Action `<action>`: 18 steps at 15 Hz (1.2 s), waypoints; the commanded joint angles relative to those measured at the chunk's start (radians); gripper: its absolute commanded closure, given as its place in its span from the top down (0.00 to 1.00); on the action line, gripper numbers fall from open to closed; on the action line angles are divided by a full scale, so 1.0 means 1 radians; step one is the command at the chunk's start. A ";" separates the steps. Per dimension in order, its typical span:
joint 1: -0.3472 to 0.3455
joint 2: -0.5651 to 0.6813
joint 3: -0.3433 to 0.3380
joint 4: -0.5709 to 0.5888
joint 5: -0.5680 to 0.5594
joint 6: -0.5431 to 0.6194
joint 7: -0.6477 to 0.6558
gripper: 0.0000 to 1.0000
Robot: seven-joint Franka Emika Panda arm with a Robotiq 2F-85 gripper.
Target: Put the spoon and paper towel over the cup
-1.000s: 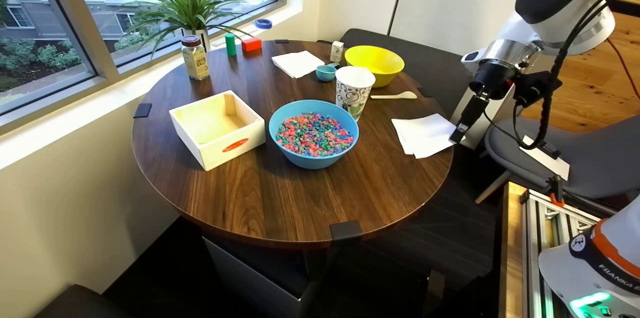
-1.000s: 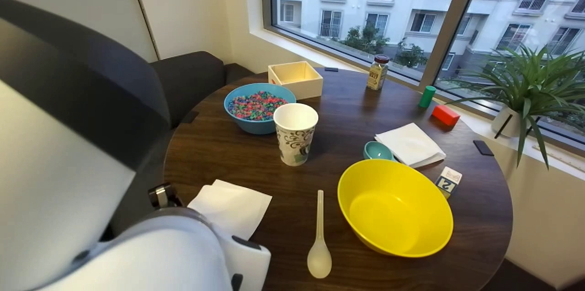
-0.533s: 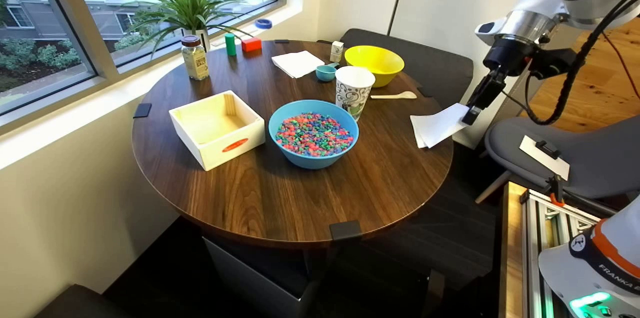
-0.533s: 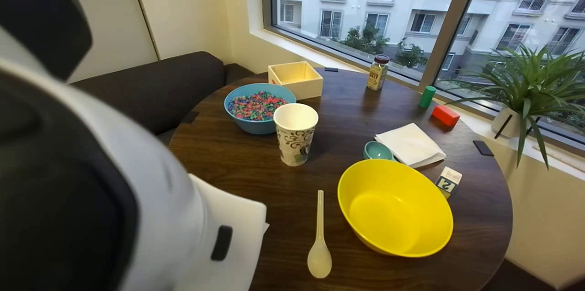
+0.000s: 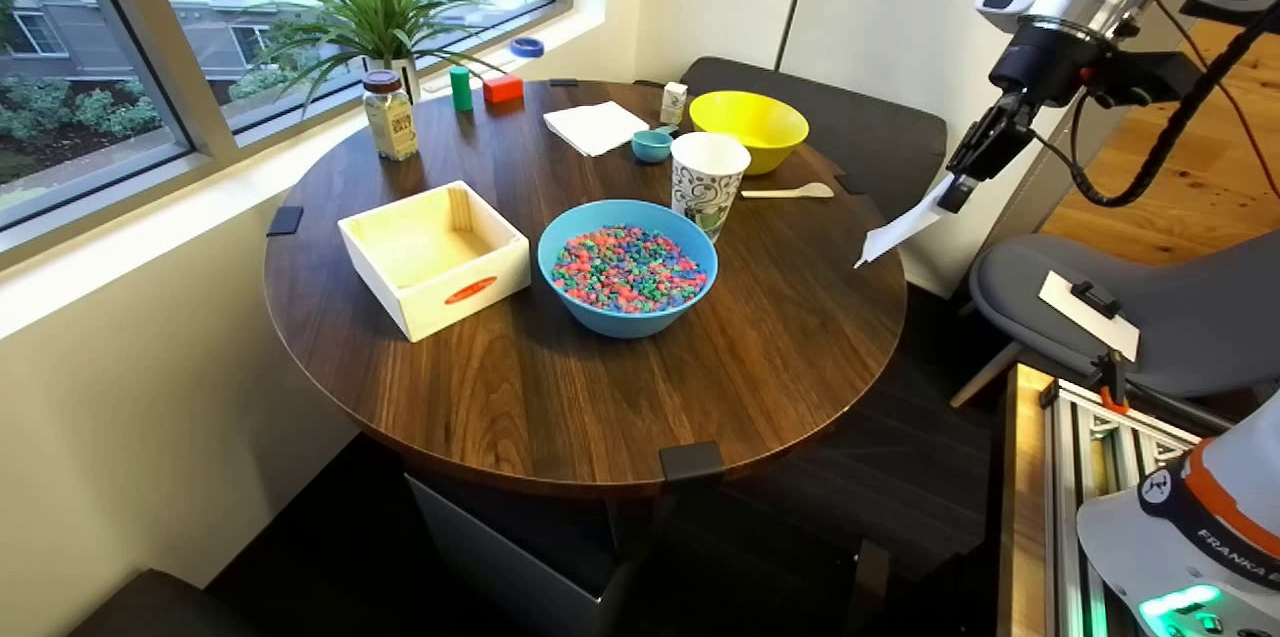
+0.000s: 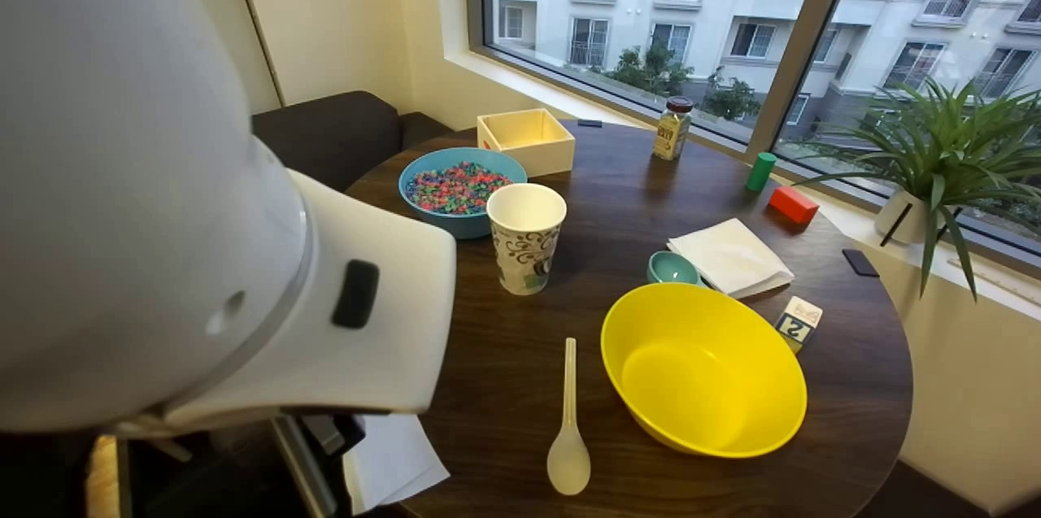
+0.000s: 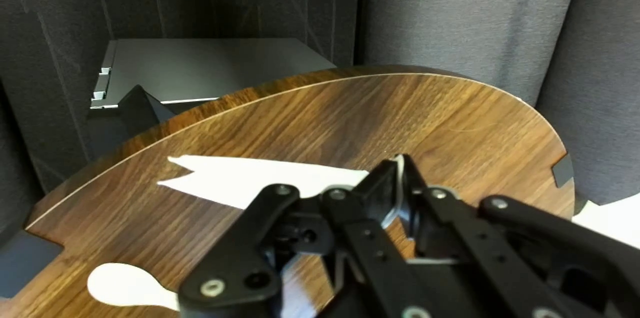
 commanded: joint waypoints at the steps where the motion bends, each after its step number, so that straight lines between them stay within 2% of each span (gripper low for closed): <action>1: 0.037 -0.010 -0.026 0.001 -0.031 0.011 0.018 0.01; 10: 0.103 -0.070 0.058 0.119 -0.240 -0.016 0.037 0.01; 18: 0.195 -0.015 0.110 0.255 -0.411 0.016 0.011 0.01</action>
